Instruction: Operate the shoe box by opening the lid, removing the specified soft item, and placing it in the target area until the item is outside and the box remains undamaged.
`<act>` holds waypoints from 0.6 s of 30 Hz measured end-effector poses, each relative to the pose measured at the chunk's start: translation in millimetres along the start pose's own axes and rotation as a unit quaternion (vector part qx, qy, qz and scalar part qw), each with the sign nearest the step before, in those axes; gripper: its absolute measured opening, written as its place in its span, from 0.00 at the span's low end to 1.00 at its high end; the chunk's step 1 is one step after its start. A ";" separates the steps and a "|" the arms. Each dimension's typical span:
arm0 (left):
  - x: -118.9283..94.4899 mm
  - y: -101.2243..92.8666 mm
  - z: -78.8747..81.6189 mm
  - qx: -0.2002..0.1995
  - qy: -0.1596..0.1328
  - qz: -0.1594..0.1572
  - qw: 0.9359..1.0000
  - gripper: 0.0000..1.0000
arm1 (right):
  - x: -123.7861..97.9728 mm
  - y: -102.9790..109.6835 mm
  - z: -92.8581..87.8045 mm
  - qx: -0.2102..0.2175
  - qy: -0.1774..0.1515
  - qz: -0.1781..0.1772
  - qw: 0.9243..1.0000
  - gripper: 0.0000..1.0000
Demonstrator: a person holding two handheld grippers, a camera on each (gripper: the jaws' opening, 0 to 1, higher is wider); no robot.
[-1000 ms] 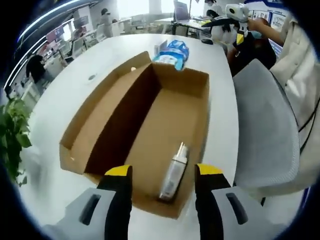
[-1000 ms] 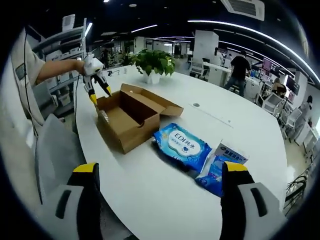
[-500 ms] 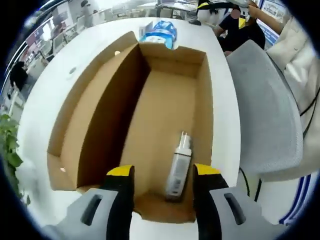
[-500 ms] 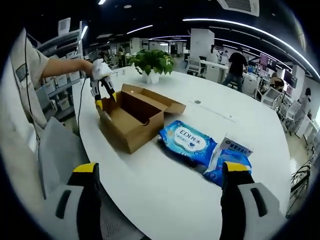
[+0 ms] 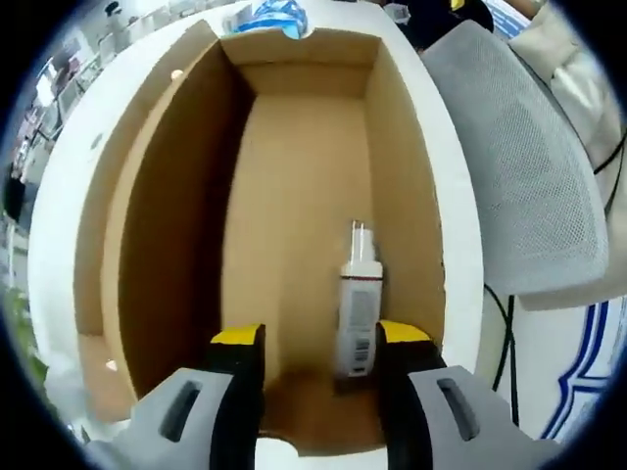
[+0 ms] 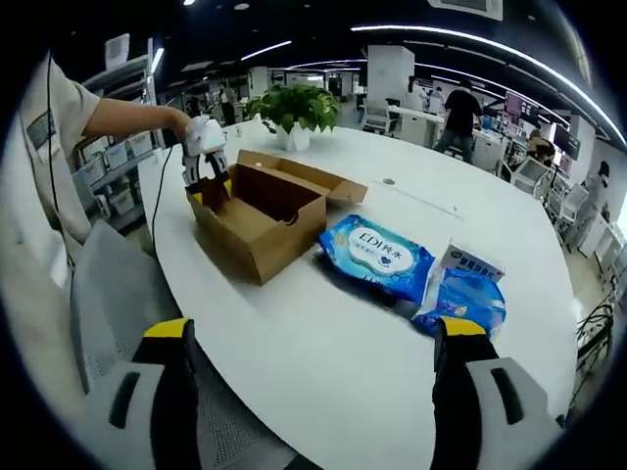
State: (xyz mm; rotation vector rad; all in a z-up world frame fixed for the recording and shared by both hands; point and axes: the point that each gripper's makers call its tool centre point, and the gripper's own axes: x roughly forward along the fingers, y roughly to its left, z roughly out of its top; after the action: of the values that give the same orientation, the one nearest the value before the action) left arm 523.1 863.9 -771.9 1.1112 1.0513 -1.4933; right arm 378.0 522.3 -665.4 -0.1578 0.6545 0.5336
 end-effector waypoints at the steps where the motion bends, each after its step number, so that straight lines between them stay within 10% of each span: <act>1: 0.5 -0.4 0.1 0.001 0.000 -0.001 1.000 0.44 | -0.2 0.1 0.1 0.000 0.000 0.000 1.000 0.96; 18: 17.3 8.8 4.7 0.019 -0.002 0.009 1.000 0.35 | 0.2 -0.8 -6.1 0.009 0.002 -0.009 1.000 0.96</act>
State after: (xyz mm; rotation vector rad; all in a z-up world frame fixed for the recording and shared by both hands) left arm 529.0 854.5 -788.5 1.1414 1.0123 -1.5058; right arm 375.3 519.9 -670.4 -0.1473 0.6602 0.5110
